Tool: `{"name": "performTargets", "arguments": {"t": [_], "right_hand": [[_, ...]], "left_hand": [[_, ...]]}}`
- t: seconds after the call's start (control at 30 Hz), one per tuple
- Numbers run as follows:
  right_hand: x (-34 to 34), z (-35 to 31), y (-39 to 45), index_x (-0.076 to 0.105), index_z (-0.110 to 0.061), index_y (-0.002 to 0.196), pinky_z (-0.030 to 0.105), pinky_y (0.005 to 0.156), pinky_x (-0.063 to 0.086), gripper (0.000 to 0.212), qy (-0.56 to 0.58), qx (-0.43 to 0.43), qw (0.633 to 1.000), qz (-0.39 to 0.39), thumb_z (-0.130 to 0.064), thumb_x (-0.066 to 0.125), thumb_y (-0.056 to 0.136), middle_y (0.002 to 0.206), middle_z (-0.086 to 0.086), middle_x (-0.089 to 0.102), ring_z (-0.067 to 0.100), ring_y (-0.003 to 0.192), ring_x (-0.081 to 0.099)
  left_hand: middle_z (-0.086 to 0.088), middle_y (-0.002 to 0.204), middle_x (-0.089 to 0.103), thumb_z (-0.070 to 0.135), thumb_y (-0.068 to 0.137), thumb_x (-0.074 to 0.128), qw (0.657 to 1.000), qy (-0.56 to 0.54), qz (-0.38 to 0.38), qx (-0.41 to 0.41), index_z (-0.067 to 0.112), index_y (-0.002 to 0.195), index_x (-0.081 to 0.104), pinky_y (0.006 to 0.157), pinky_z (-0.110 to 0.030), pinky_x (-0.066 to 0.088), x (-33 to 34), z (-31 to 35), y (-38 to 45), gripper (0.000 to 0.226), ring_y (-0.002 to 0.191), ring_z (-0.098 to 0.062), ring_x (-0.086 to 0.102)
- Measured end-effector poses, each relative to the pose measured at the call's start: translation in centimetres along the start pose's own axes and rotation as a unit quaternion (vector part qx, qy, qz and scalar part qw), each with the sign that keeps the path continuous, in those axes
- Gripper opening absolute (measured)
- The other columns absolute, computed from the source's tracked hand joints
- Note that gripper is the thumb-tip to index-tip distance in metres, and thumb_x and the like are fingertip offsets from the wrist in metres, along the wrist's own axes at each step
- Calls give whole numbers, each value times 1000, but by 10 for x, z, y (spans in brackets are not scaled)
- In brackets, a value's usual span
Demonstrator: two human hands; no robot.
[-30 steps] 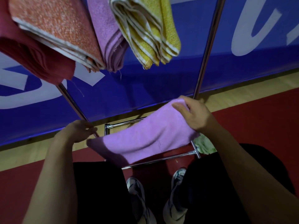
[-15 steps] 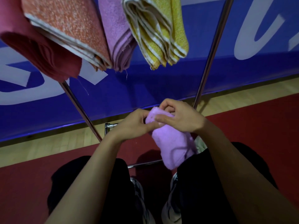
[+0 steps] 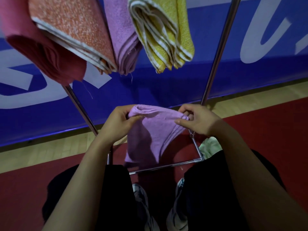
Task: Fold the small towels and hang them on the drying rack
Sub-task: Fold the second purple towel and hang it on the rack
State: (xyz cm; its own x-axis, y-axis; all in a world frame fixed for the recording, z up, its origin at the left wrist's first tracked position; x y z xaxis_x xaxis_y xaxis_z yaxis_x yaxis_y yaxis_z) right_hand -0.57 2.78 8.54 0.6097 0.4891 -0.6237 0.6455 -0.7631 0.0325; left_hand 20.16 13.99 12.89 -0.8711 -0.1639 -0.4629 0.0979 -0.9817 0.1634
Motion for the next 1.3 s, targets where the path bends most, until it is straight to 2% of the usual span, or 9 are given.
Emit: {"name": "performTargets", "arguments": {"t": [0.17, 0.3, 0.4, 0.5, 0.6, 0.7, 0.87, 1.1, 1.3], "right_hand": [[-6, -17, -3, 63, -26, 89, 22, 60, 43, 18, -11, -27, 999, 37, -27, 80, 87, 66, -13, 61, 2, 57, 48], [-5, -24, -2, 66, -27, 93, 36, 71, 52, 14, 85, -26, 996, 29, -21, 78, 89, 78, -2, 69, 6, 71, 58], [1, -37, -6, 68, -17, 97, 30, 78, 52, 12, 152, -49, 987, 7, -11, 76, 91, 84, -2, 69, 6, 79, 62], [13, -44, -7, 69, -15, 98, 35, 83, 53, 11, 161, -57, 985, -19, -9, 75, 91, 87, 0, 71, 9, 83, 64], [17, -47, -6, 71, -16, 100, 50, 87, 55, 10, 135, -59, 989, -15, -13, 76, 91, 92, 9, 75, 17, 85, 69], [19, -48, -6, 72, -15, 102, 51, 92, 56, 11, 130, -54, 990, -18, -13, 75, 92, 96, 8, 76, 27, 94, 73], [17, -49, -8, 74, -7, 110, 34, 97, 58, 18, 200, -30, 979, -13, -9, 74, 93, 104, 8, 78, 23, 104, 74], [19, -48, -6, 73, -6, 115, 45, 100, 56, 21, 177, -15, 984, -9, -15, 58, 104, 107, 5, 78, 17, 106, 73], [19, -52, -4, 76, -12, 109, 47, 99, 54, 15, 151, -25, 988, 29, -13, 63, 101, 102, 4, 78, 23, 102, 73]], "left_hand": [[20, 104, 78, 8, 101, 63, 999, 36, 3, -16, 29, 113, 76, 83, -13, 51, -6, -5, -5, 27, 99, 4, 71], [10, 100, 78, 14, 99, 67, 998, 42, 31, -46, 27, 113, 75, 81, -26, 57, -17, -16, -3, 20, 92, -7, 73], [3, 89, 74, 23, 95, 75, 996, 84, 16, -39, 32, 119, 66, 77, -32, 54, -7, -18, -2, 27, 77, -13, 65], [8, 96, 71, 27, 93, 77, 991, 132, -17, 1, 31, 131, 59, 84, -36, 55, 16, -12, -2, 43, 86, -16, 68], [13, 114, 69, 27, 93, 77, 991, 120, -30, 54, 26, 137, 58, 92, -30, 56, 35, 6, -2, 49, 103, -3, 68], [12, 116, 67, 21, 92, 79, 991, 93, 3, 94, 22, 125, 63, 93, -31, 56, 36, 25, -2, 37, 107, -8, 66], [4, 105, 65, 17, 93, 79, 982, 105, 41, 154, 17, 110, 69, 83, -31, 56, 33, 43, -6, 20, 94, -13, 65], [3, 99, 62, 18, 90, 82, 984, 87, 82, 130, 13, 98, 76, 77, -21, 52, 26, 37, -4, 11, 88, -12, 63], [7, 90, 64, 32, 90, 80, 984, 119, 83, 105, 20, 88, 70, 76, -40, 53, 28, 27, -1, 17, 83, -14, 62]]}}
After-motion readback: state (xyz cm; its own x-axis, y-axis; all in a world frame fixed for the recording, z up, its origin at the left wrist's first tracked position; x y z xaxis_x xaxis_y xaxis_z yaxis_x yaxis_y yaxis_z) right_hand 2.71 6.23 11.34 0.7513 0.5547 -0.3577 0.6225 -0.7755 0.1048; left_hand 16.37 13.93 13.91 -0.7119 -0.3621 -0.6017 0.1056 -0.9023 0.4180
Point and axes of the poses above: each hand's wrist, its own y-axis towards the middle knuckle, its own x-axis out of the palm, z = x × y, the point moved 10 cm from there along y, towards the middle knuckle
